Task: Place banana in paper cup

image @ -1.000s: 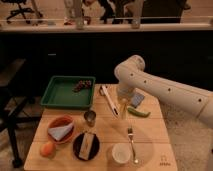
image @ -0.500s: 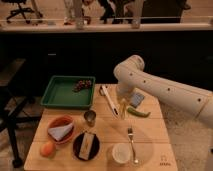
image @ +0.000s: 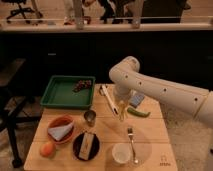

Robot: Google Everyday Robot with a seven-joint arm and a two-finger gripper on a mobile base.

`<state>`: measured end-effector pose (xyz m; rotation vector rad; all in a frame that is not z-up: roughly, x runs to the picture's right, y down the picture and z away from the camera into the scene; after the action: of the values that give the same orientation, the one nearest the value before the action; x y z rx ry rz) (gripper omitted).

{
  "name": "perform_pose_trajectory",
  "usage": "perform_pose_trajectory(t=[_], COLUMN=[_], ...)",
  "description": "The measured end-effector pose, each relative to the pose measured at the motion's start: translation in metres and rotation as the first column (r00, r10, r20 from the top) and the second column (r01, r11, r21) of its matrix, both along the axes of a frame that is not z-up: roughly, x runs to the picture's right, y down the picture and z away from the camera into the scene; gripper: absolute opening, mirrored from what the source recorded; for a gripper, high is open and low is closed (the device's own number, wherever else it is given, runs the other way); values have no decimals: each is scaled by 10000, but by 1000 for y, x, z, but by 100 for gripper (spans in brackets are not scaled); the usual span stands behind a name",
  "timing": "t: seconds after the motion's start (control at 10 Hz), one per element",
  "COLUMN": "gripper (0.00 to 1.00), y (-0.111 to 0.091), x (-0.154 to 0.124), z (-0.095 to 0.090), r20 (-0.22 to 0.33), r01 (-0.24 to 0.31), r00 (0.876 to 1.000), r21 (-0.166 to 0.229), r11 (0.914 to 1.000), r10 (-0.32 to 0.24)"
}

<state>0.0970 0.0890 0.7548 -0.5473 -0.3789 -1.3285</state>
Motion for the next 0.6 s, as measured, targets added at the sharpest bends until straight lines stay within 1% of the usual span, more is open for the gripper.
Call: perform_pose_trajectory(t=[0.1, 0.2, 0.3, 0.5, 0.6], gripper=[0, 0, 0, 0, 0], y=[6, 22, 30, 40, 45], x=[1, 4, 2, 4, 3], z=[-7, -22, -29, -35, -37], r20=[-82, -330, -387, -452, -389], r01=[58, 253, 382, 495, 471], r00=[9999, 9991, 9985, 9978, 9981], r21=[-20, -16, 26, 45, 68], r11=[10000, 9997, 9993, 9988, 9989], r10=[-58, -253, -380, -492, -468])
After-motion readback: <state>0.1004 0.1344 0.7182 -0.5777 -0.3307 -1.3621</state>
